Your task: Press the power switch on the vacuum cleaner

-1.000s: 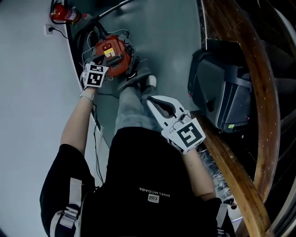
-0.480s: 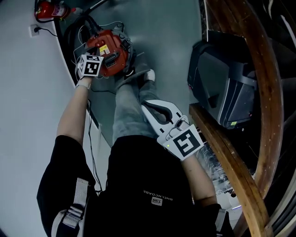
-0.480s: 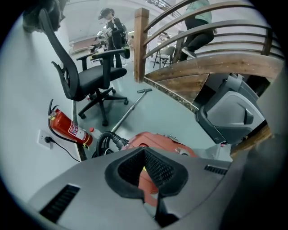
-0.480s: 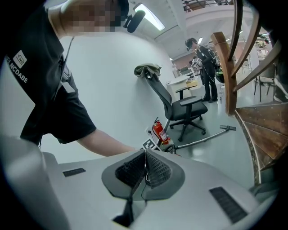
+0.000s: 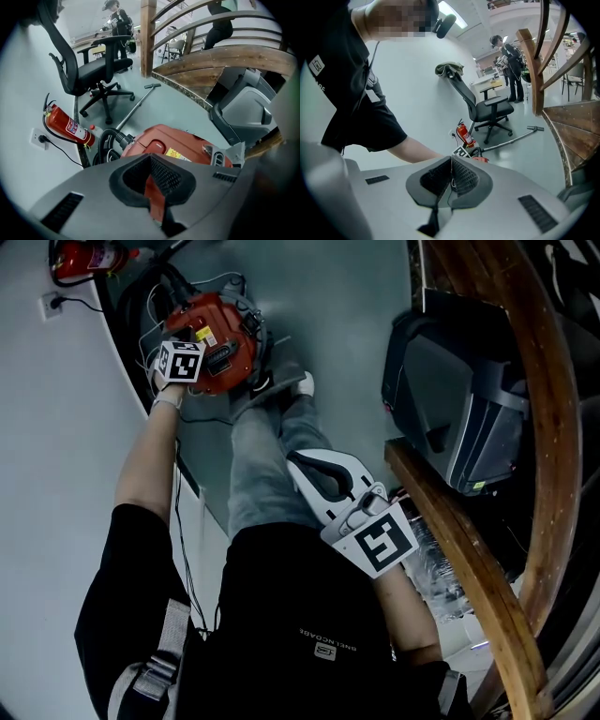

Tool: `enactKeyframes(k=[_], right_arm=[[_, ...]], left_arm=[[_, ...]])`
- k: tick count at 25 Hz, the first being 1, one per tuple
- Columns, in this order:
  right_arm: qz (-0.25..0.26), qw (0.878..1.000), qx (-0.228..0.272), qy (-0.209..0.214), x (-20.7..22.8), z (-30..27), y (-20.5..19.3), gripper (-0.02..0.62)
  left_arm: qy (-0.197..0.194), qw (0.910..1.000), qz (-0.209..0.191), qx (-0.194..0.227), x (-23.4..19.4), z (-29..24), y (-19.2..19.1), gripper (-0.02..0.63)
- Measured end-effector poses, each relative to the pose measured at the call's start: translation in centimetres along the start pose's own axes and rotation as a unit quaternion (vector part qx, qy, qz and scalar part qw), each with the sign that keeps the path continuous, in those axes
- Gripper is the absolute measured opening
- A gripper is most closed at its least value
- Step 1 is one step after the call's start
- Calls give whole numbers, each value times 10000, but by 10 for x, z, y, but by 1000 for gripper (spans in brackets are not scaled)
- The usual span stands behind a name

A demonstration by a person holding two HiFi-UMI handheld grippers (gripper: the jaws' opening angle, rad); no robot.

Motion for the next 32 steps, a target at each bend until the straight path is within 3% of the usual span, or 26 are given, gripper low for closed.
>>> enactKeyframes(k=[14,22,28,32], right_arm=[[-127,9999,-1,-65,10,-1,-3,28],[-117,9999,27,-78,11,11,-6,29],[-79,9998,169,-104,9,29,2,29],[100,9998,-67,-144,6,52,2,29]], left_arm=[[41,10000,33,-65,-1,-16,-9,15],[121,9994,321,-94,1,-11,-7,15],[172,9993,259,192,9,15,19,15],[205,9982,297,485,15,48,38,15]])
Point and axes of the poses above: the fingertips, and each gripper's own axes: z backward along the fingers, x to its right, y out of its top, the point moved 8 cm from there along z, backward along the fingers, and after that the axes turned 14 degrees about -z, right-handed, at the moved point
